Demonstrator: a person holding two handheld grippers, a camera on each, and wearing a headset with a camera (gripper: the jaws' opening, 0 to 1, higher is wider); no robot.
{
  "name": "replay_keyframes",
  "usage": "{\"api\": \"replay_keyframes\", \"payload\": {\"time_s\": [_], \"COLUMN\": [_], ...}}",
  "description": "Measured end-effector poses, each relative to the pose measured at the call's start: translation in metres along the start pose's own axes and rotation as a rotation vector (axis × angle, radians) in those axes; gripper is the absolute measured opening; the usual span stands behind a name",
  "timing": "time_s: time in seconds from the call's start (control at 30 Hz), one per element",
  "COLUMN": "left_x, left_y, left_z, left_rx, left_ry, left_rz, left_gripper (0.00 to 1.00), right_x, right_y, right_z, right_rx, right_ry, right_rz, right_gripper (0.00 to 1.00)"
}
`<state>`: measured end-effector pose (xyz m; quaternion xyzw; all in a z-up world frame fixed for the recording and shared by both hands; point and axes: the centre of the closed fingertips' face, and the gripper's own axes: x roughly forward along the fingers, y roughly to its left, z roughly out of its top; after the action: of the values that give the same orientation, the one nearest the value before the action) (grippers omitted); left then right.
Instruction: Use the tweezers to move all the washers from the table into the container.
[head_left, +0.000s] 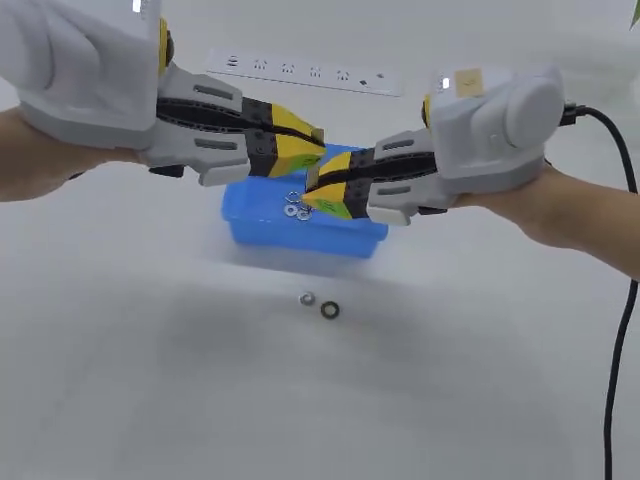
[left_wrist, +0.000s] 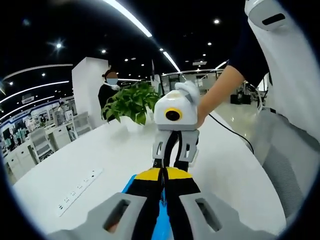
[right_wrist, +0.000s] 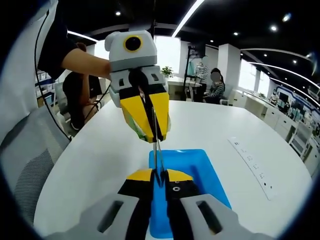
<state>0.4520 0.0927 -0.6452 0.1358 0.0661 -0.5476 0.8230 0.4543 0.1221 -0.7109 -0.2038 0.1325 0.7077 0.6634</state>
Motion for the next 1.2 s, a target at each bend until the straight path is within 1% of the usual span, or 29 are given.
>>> {"api": "replay_keyframes", "payload": {"time_s": [0.03,0.1,0.13,0.17,0.2,0.23,0.3,0.33,0.37,0.4,0.5,0.53,0.57,0.67,0.73,0.8,0.83,0.9,1.03,1.1,1.2], "left_x": [0.0,0.001,0.0,-0.001,-0.002,-0.004,-0.005,-0.005,-0.006,-0.007,-0.011,-0.012,-0.013,-0.016,-0.018,-0.021,-0.022,-0.025,-0.03,-0.032,-0.034], "left_y": [0.001,0.004,0.006,0.012,0.016,0.019,0.021,0.021,0.021,0.02,0.02,0.02,0.019,0.017,0.015,0.011,0.01,0.007,0.002,-0.001,-0.007], "left_z": [0.0,0.001,0.002,0.003,0.005,0.006,0.005,0.004,0.005,0.006,0.01,0.012,0.013,0.017,0.02,0.024,0.025,0.027,0.029,0.03,0.031], "left_rx": [0.0,0.006,0.006,-0.001,-0.027,-0.024,-0.008,-0.007,-0.004,-0.004,0.003,0.003,0.006,0.01,0.012,0.015,0.019,0.021,0.027,0.025,0.024], "left_ry": [-0.001,-0.001,-0.003,-0.008,-0.022,-0.031,-0.015,-0.012,-0.013,-0.015,-0.023,-0.024,-0.024,-0.028,-0.032,-0.033,-0.033,-0.032,-0.029,-0.031,-0.03], "left_rz": [0.001,0.012,0.016,0.038,0.052,0.057,0.066,0.065,0.064,0.065,0.071,0.071,0.073,0.075,0.077,0.077,0.077,0.075,0.082,0.085,0.085], "left_gripper": [0.05,0.05,0.05,0.05,0.05,0.05,0.05,0.05,0.05,0.05,0.05,0.05,0.05,0.05,0.05,0.05,0.05,0.05,0.05,0.05,0.05], "right_x": [-0.001,-0.002,-0.002,-0.003,-0.004,-0.006,-0.008,-0.01,-0.01,-0.011,-0.012,-0.014,-0.015,-0.021,-0.026,-0.032,-0.036,-0.041,-0.051,-0.056,-0.061], "right_y": [-0.001,-0.005,-0.005,-0.006,-0.008,-0.009,-0.011,-0.011,-0.012,-0.012,-0.01,-0.01,-0.01,-0.009,-0.009,-0.007,-0.006,-0.005,0.0,0.004,0.01], "right_z": [0.0,0.001,0.002,0.004,0.006,0.008,0.014,0.015,0.014,0.011,0.006,0.003,0.002,0.001,0.002,0.007,0.008,0.008,0.0,-0.003,-0.008], "right_rx": [0.016,0.04,0.051,0.056,0.058,0.061,0.076,0.079,0.075,0.07,0.066,0.063,0.057,0.063,0.074,0.079,0.096,0.115,0.12,0.127,0.149], "right_ry": [0.002,0.012,0.015,0.016,0.015,0.012,0.001,0.003,0.013,0.037,0.061,0.08,0.088,0.095,0.09,0.058,0.046,0.035,0.056,0.052,0.052], "right_rz": [-0.006,-0.037,-0.04,-0.049,-0.069,-0.077,-0.086,-0.093,-0.101,-0.113,-0.119,-0.132,-0.139,-0.155,-0.17,-0.185,-0.195,-0.206,-0.226,-0.236,-0.255], "right_gripper": [0.1,0.11,0.11,0.11,0.12,0.12,0.14,0.15,0.16,0.17,0.19,0.2,0.21,0.26,0.3,0.34,0.35,0.4,0.48,0.5,0.55]}}
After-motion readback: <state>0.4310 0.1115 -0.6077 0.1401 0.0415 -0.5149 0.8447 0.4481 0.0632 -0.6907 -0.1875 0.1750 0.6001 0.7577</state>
